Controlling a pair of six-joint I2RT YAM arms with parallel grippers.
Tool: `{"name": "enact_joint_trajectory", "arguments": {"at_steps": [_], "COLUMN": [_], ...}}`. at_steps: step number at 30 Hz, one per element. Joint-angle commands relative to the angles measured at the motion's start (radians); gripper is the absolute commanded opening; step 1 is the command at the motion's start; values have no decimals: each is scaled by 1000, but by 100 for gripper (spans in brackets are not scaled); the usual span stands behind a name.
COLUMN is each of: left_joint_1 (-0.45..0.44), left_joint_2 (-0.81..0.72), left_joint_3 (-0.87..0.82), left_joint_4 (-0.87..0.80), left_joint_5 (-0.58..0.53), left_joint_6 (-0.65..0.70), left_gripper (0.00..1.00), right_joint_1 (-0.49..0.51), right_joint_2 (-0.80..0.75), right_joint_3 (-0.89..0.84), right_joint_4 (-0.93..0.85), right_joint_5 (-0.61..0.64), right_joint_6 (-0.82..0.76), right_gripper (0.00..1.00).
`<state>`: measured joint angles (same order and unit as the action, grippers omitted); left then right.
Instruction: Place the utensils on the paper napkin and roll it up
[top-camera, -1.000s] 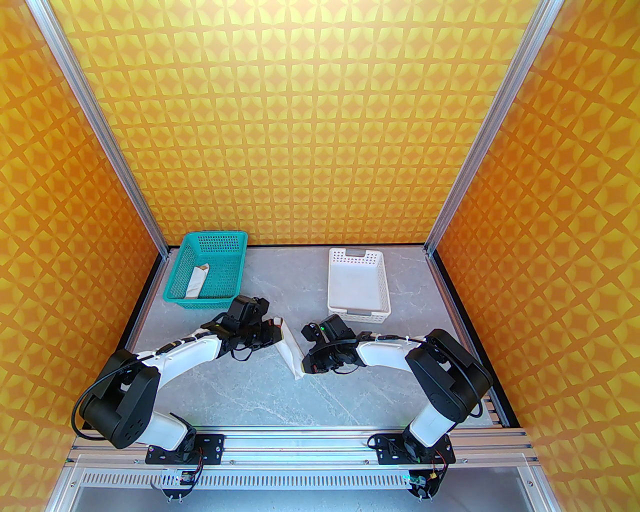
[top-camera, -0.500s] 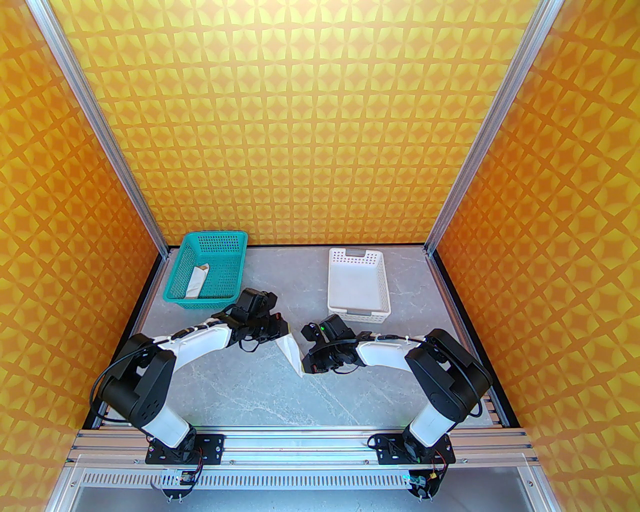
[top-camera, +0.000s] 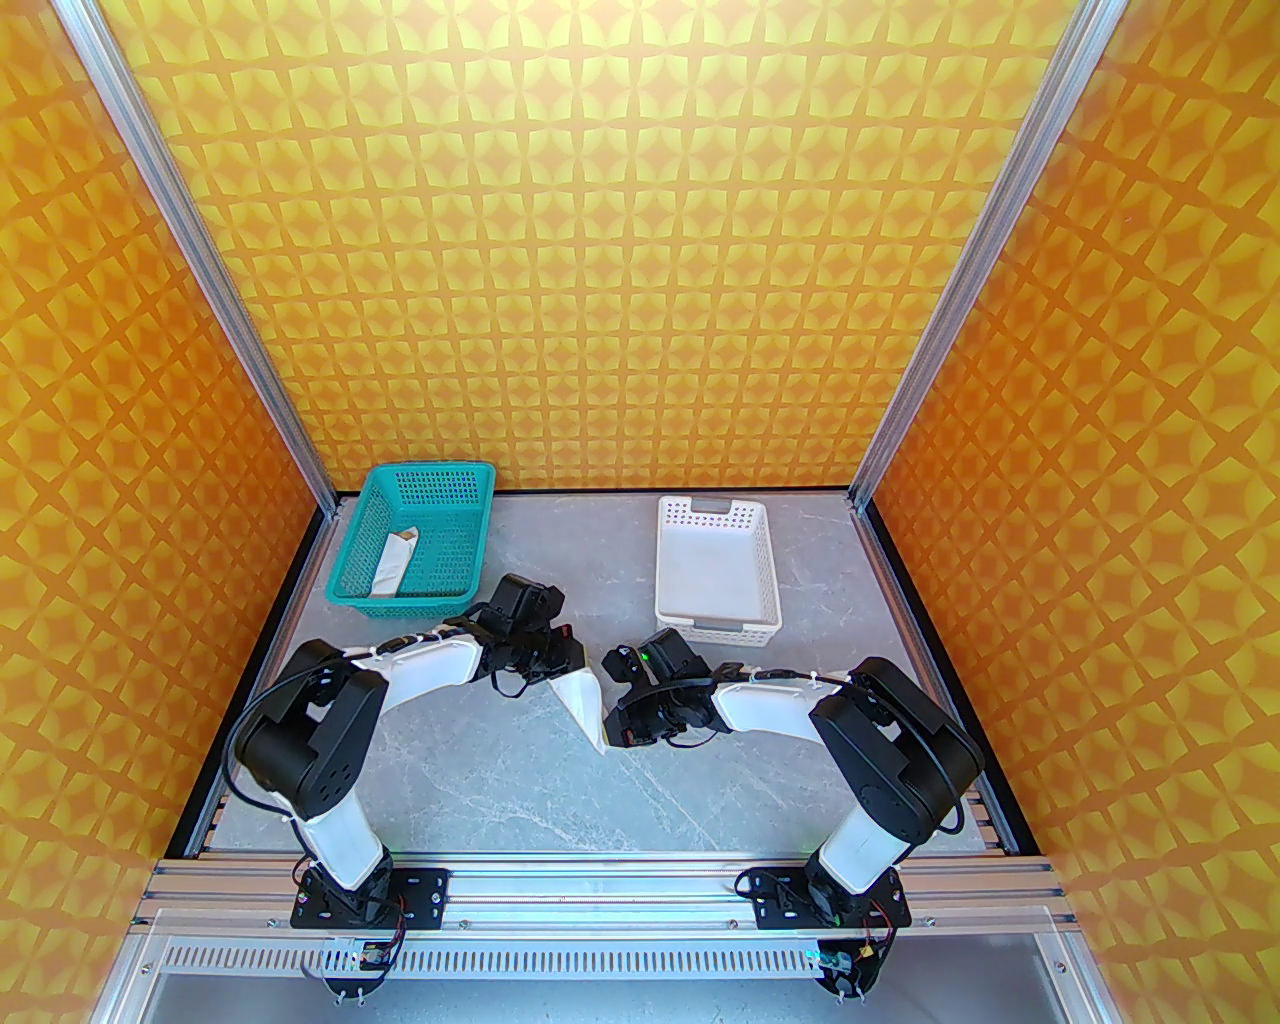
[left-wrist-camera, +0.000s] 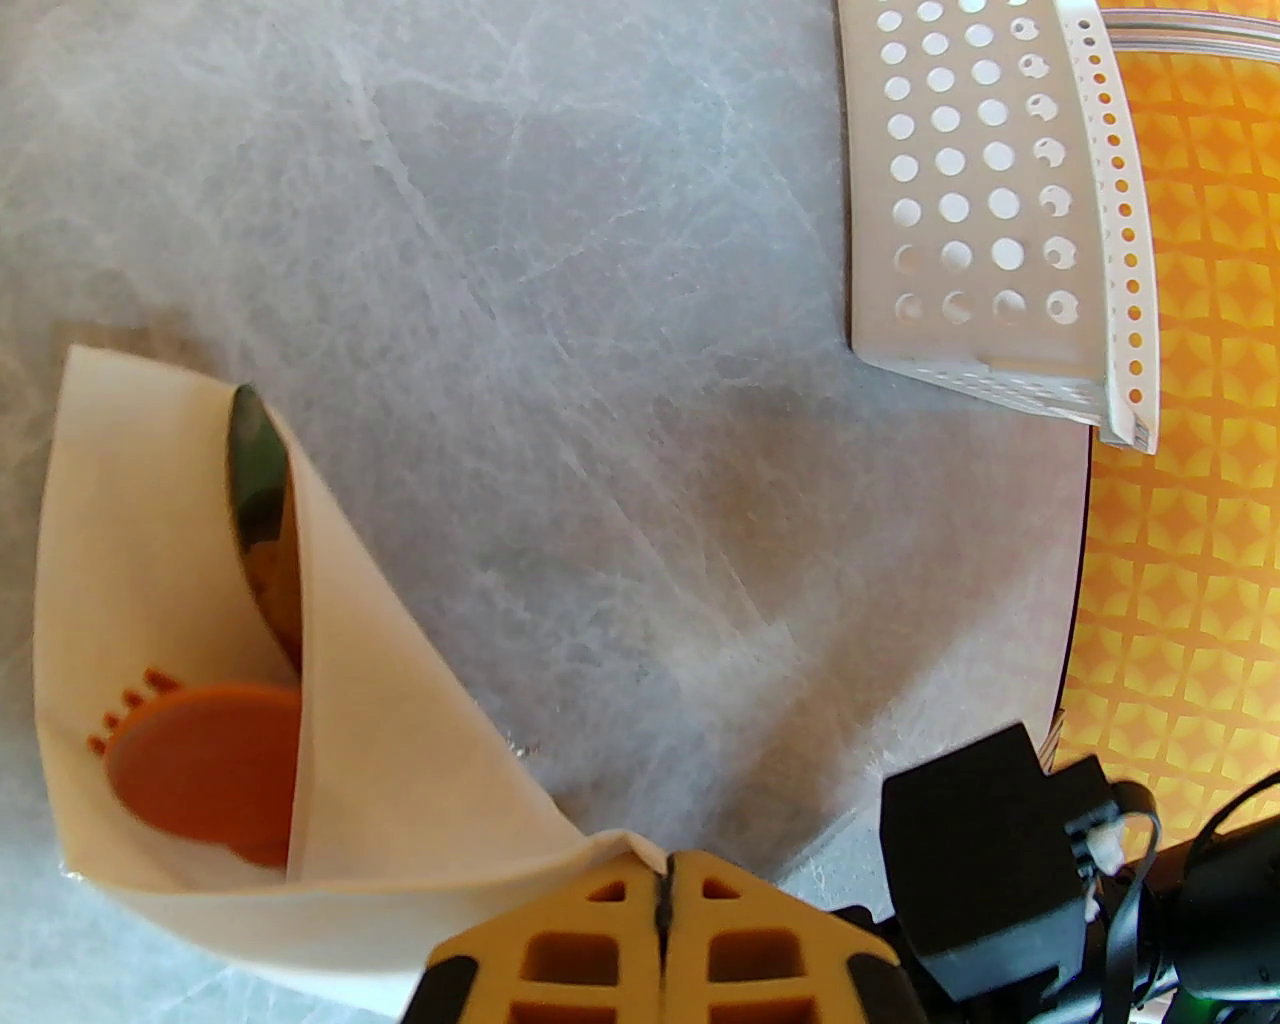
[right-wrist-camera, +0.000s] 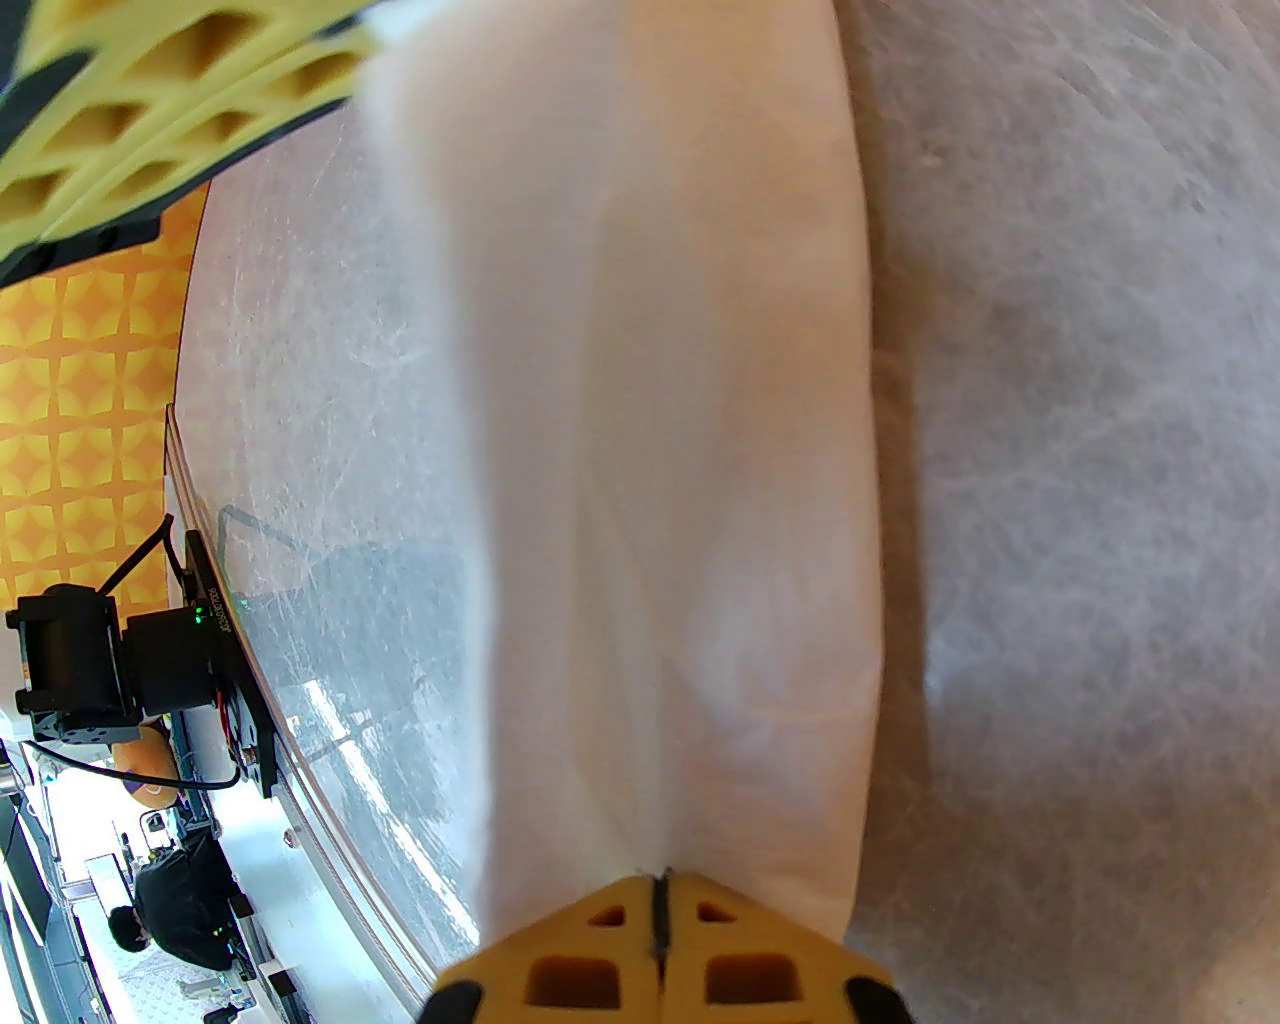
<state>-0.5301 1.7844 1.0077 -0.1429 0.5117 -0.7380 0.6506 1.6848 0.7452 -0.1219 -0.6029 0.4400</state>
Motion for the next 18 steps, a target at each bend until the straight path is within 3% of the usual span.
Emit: {"name": "enact_joint_trajectory", "arguments": {"at_steps": [1,10,18], "left_joint_1": [-9,-18,-43], "left_joint_2": [30,91,117], "left_joint_3": [41,45,49], "left_joint_4": [41,108,74], "left_joint_5": [19,17,-48], "left_joint_6": [12,-23,-5], "left_gripper": [0,0,0], "right_joint_1": [4,4,4], "right_joint_2": [50,51,53], "right_joint_3": [-20,-17,-10], "right_joint_4": [-68,-69,-66], "right_joint_5": [75,73,73], "right_joint_6": [-10,-8,-5], "right_gripper": [0,0,0]}}
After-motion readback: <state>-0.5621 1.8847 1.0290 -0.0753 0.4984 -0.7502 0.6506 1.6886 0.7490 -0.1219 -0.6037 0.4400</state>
